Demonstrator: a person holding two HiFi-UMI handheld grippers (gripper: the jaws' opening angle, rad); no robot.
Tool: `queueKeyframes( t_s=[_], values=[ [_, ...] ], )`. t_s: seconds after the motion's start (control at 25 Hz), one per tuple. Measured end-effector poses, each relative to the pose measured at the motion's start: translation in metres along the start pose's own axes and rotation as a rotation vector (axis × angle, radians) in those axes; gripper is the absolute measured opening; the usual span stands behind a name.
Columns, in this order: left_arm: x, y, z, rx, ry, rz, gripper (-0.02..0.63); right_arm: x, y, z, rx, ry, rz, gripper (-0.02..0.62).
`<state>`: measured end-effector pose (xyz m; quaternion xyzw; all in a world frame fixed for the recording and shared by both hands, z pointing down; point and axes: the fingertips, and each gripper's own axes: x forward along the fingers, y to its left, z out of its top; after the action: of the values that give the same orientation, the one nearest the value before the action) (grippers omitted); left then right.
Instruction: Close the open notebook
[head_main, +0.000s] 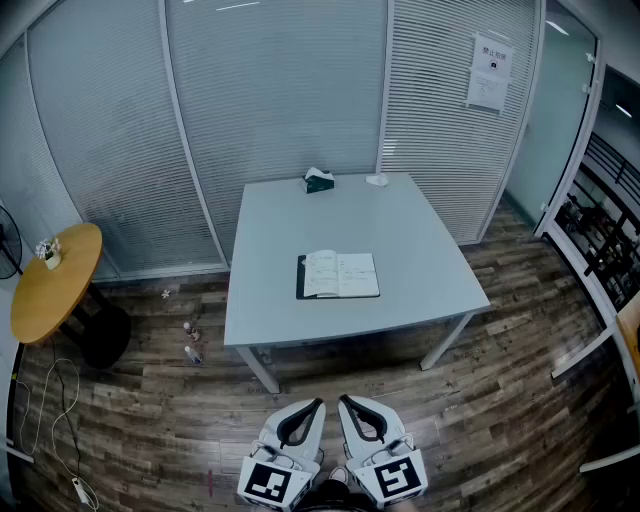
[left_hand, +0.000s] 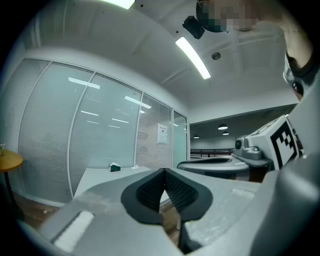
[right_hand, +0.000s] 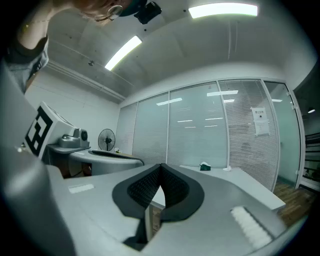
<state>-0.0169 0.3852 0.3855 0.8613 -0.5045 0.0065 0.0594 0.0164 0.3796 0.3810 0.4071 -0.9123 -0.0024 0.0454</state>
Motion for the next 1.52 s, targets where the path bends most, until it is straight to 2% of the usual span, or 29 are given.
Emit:
queueKeyframes(
  t_s=[0.24,0.48,0.8,1.52],
  values=[
    [0.004,-0.002,-0.001,0.002,-0.007,0.001,0.003,0.001,-0.005,-0.001,0.035,-0.031,0.013,0.002],
    [0.011,-0.007,-0.005,-0.013,-0.002,0.006,0.003,0.000,-0.008,-0.005,0.031,-0.019,0.038,0.002],
    [0.032,0.003,-0.009,-0.027,0.011,-0.006,0.003,0.016,-0.025,-0.008,0.037,-0.030,0.015,0.002],
    [0.160,0.086,0.009,-0.032,0.013,-0.101,0.003,0.143,-0.112,0.000,0.035,-0.030,-0.044,0.002]
  ],
)
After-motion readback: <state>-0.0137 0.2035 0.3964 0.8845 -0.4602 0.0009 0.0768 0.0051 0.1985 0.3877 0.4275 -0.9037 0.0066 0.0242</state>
